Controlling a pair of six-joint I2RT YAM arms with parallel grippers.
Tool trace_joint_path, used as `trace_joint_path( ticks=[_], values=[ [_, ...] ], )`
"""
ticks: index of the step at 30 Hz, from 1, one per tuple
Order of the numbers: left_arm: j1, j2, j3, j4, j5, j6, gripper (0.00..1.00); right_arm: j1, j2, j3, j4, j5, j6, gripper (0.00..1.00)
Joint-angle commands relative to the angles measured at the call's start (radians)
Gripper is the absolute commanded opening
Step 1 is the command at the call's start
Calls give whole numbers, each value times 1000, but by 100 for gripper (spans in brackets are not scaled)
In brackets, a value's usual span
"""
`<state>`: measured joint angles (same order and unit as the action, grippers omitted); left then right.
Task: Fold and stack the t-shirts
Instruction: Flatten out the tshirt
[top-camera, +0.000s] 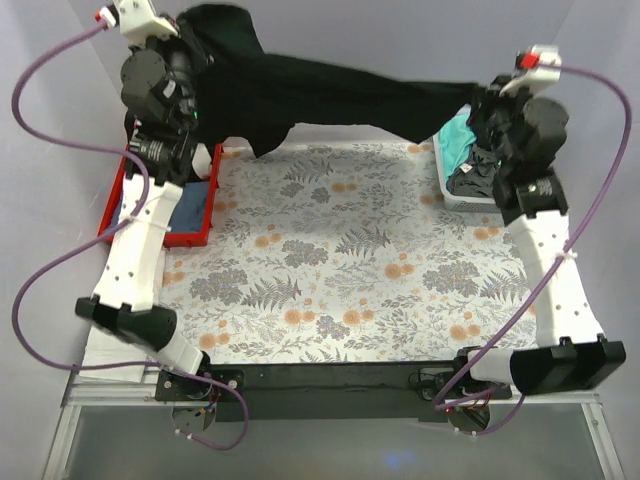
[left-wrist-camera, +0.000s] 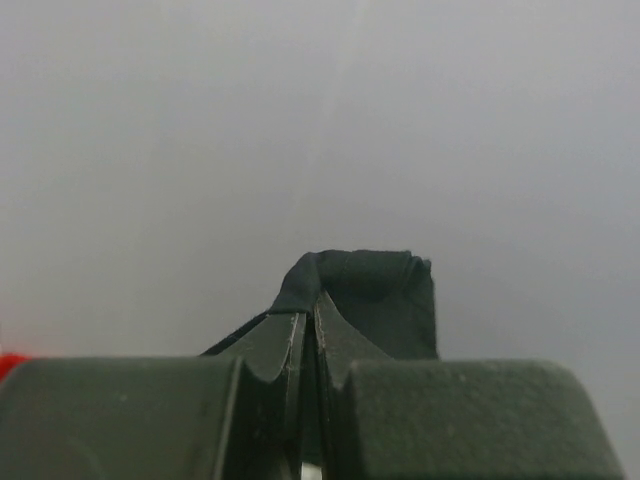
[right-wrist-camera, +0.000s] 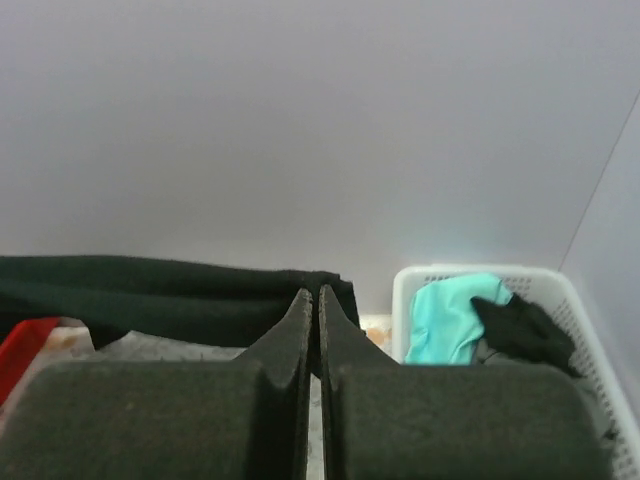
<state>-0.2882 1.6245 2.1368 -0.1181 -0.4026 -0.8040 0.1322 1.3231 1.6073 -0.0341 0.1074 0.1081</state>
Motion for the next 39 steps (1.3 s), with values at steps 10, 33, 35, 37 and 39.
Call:
trace_joint_path(
  ticks=[10,33,35,37,39],
  values=[
    [-288,-389,-1147,-328,-278,-734,0,-3,-220,-955,-104,-59,257,1],
    [-356,-655,-1434,-1037,-213,-1517,0,-6,-360,-1110,-429,318,528,1],
    [-356,-661,-1437,-1037,-200,-1512,0,-6,-380,-1120,-429,307,536,1],
    [-356,-672,-1439,-1028,-202,-1503,0,-6,-389,-1121,-428,302,538,1],
    [-356,-672,-1427,-1020,-214,-1492,0,-6,-398,-1116,-428,301,538,1]
  ],
)
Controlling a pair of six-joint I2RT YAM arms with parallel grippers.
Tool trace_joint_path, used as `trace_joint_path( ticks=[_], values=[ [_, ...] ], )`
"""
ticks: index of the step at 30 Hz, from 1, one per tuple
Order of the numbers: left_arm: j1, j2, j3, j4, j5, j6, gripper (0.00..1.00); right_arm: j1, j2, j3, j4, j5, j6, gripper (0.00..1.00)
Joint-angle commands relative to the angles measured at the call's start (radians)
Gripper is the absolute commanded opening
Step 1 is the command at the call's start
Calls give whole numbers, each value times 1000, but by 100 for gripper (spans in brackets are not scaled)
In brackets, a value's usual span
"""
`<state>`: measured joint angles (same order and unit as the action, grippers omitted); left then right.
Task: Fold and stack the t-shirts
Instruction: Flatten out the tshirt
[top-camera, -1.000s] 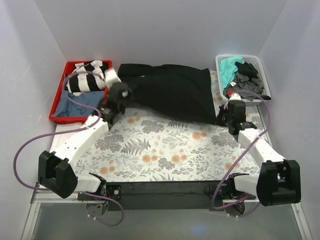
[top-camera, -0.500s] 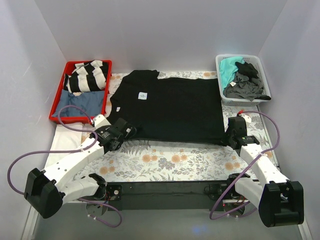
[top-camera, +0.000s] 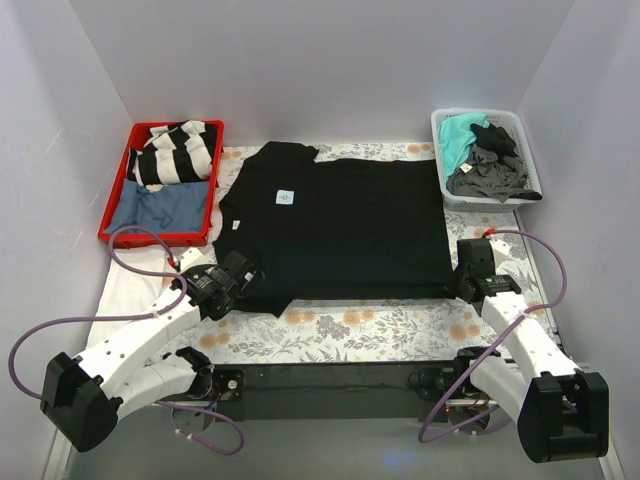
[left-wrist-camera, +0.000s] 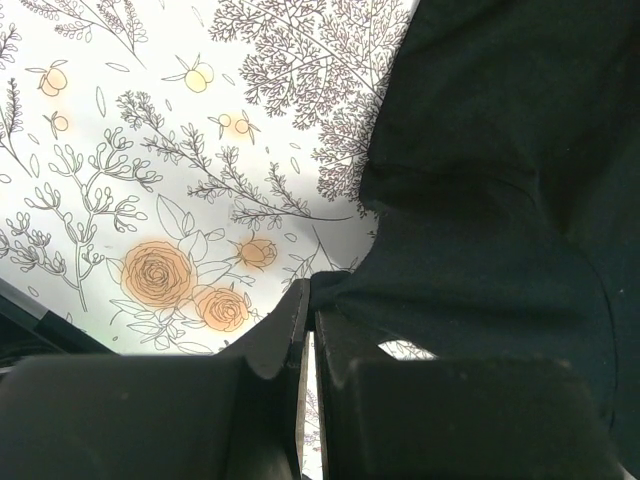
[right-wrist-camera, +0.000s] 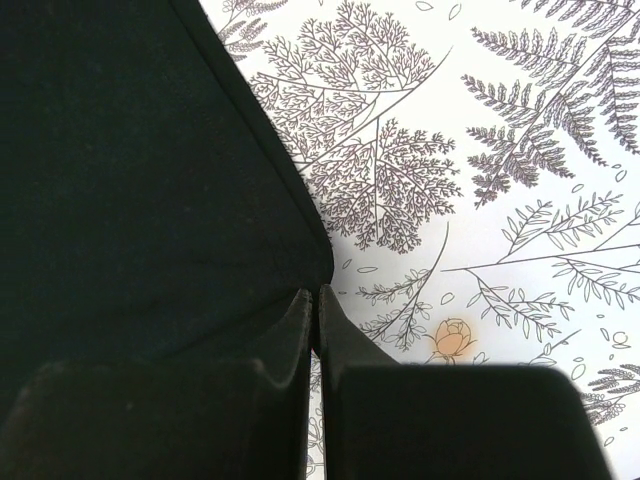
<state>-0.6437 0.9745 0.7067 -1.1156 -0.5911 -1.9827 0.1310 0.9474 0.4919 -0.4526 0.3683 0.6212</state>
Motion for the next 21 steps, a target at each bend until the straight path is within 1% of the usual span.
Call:
trace_joint_path(
  ticks=[1,6,10,14,15,19,21],
  values=[
    [-1,-22,11,-21,-29,-306,0,-5,-27,4,-9,40,17,1],
    [-1,-17,63,-18,-47,-278,0,-5,-61,19,-8,47,6,1],
    [-2,-37,74,-36,-41,-291,0,-5,-78,20,-9,32,0,1],
    [-11,-74,85,-131,-70,-393,0,-7,-107,10,-11,-3,8,1],
    [-13,-97,85,-176,-79,-439,0,-7,-110,8,-21,-5,14,1],
    [-17,-155,85,-245,-96,-502,0,-5,-101,7,-38,1,28,1],
    [-17,-174,83,-260,-99,-504,0,-5,-91,7,-41,-2,32,1]
  ],
)
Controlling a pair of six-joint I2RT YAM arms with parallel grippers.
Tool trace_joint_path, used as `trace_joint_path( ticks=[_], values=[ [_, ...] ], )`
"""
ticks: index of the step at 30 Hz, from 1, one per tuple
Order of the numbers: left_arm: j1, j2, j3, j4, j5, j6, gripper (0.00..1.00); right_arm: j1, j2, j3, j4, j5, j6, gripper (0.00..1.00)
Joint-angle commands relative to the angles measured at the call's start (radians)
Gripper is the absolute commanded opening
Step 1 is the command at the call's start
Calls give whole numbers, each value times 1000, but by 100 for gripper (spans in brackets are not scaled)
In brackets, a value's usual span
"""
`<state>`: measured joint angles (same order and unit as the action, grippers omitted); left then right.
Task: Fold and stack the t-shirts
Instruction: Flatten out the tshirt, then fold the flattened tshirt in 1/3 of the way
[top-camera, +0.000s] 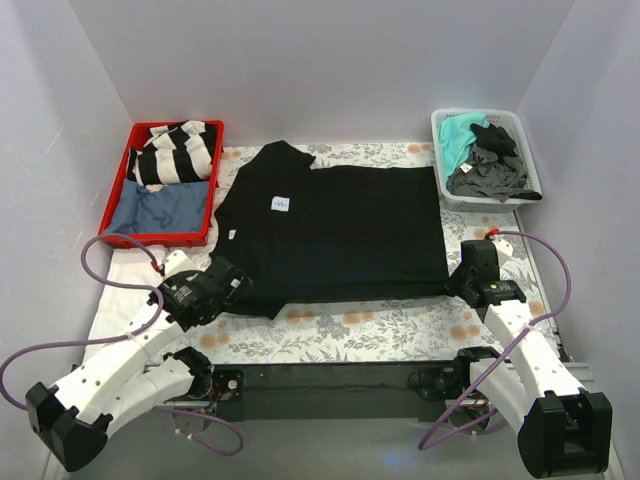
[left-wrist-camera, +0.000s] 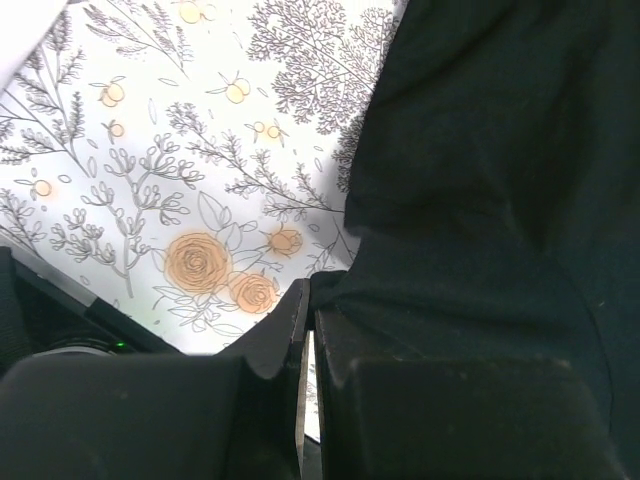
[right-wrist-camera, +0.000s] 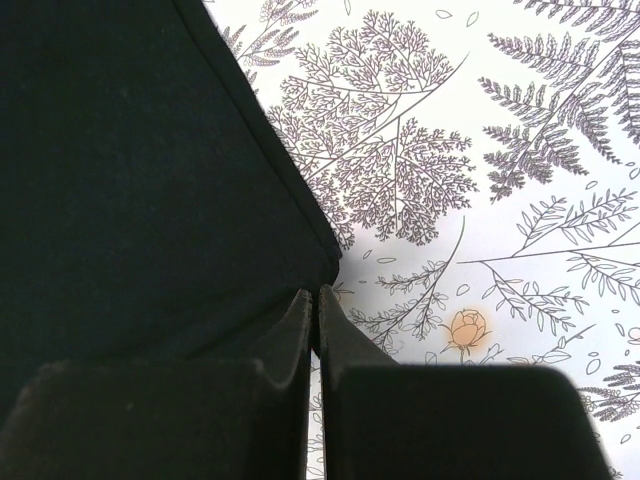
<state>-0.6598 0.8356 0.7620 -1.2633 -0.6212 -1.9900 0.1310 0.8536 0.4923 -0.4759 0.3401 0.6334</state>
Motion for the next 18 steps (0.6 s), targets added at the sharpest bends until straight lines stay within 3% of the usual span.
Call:
trace_joint_path(
  ticks=[1,7,18],
  values=[
    [-1,-47,28,-117,-68,-498,0,-5,2,5,-20,23,23,1],
    [-1,-47,16,-44,-48,-420,0,-5,-13,-3,-20,16,26,1],
    [-1,167,125,185,-169,-159,0,-5,-1,72,52,10,-67,1]
  ],
)
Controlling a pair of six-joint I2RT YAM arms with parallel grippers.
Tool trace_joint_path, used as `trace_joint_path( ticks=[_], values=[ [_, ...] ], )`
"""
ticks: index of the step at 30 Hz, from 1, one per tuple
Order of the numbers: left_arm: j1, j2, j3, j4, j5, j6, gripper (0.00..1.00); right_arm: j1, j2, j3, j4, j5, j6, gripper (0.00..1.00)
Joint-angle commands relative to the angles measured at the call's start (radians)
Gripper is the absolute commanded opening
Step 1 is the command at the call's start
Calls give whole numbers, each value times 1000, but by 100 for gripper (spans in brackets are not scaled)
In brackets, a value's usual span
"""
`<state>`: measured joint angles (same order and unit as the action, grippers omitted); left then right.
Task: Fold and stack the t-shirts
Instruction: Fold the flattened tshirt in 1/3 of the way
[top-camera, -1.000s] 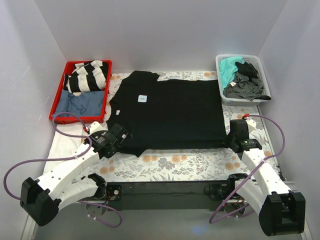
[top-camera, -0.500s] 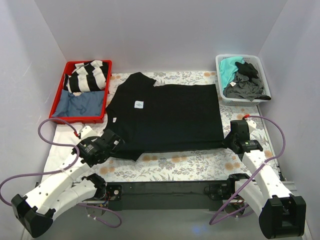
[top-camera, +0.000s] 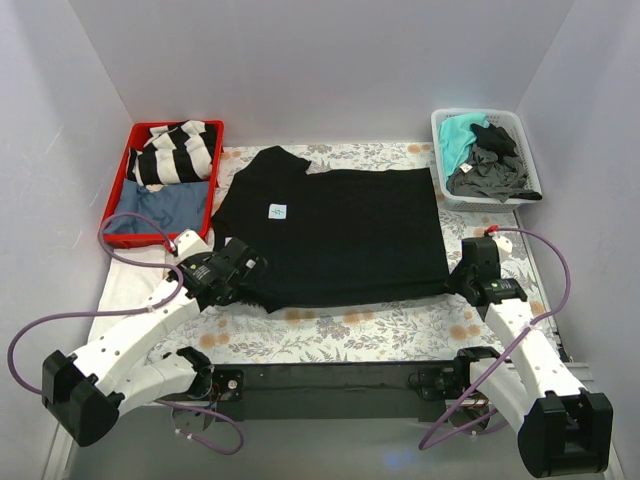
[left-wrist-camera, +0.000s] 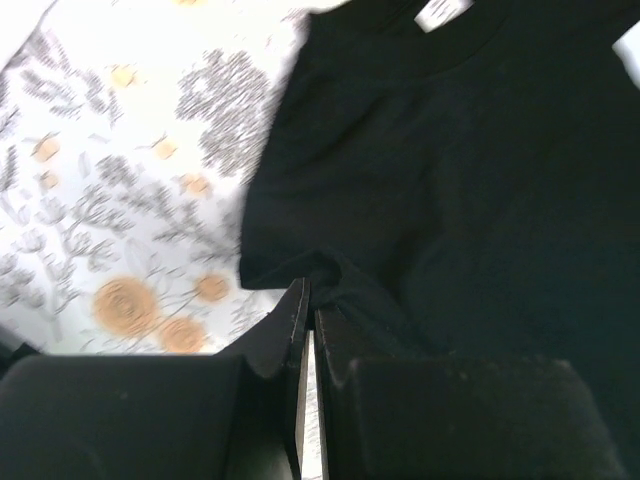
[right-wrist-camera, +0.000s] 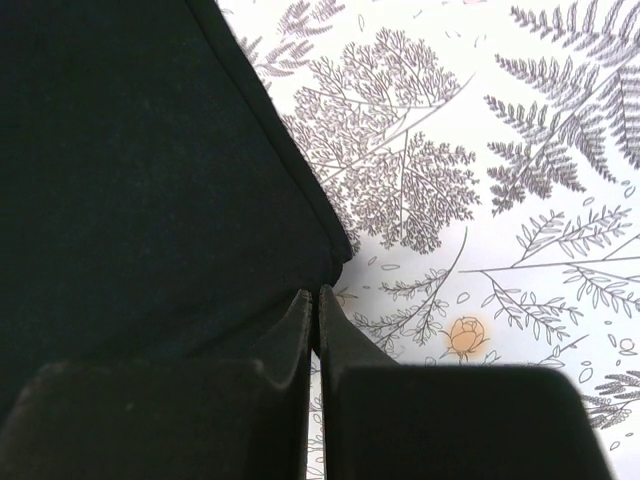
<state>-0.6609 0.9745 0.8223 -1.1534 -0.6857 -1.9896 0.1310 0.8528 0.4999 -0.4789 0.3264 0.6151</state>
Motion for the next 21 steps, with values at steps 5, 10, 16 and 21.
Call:
trace_joint_path(
  ticks=[5,10,16,21],
  values=[
    [0,78,109,141,-158,-85,0,-7,64,120,105,13,-81,1],
    [0,147,123,216,-170,-43,0,-5,139,150,155,0,-98,1],
    [1,242,156,262,-228,-20,0,-5,235,173,230,-16,-109,1],
    [4,334,199,299,-308,32,0,-7,307,210,270,-18,-115,1]
  ],
)
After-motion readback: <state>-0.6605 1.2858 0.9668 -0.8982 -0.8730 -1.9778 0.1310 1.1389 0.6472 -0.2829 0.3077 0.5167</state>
